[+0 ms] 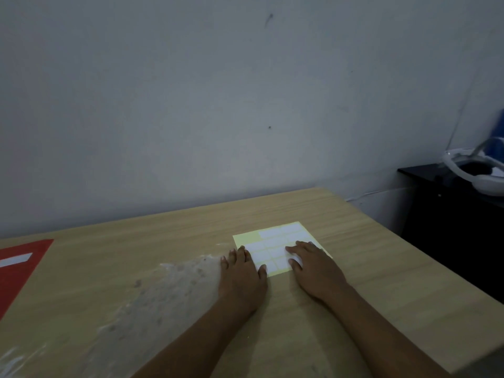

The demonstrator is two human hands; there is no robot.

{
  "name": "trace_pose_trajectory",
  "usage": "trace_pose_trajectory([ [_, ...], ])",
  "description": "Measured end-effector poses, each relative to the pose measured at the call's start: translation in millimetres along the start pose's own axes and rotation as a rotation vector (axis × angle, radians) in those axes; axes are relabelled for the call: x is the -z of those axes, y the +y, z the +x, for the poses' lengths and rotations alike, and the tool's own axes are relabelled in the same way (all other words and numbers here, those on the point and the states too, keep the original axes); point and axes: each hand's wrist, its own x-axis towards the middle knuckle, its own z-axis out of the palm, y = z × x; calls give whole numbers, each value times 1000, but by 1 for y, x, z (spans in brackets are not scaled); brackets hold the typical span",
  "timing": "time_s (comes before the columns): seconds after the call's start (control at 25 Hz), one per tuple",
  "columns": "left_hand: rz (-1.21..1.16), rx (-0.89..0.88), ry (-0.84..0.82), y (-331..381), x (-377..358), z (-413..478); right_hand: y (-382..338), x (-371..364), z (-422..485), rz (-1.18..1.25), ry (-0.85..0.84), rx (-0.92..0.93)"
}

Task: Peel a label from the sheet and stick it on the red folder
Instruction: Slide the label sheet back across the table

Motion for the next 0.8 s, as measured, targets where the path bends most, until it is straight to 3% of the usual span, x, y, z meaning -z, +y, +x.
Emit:
trace_pose_trajectory([
  [0.8, -24, -17, 60, 65, -28, 127, 94, 12, 112, -52, 70, -20],
])
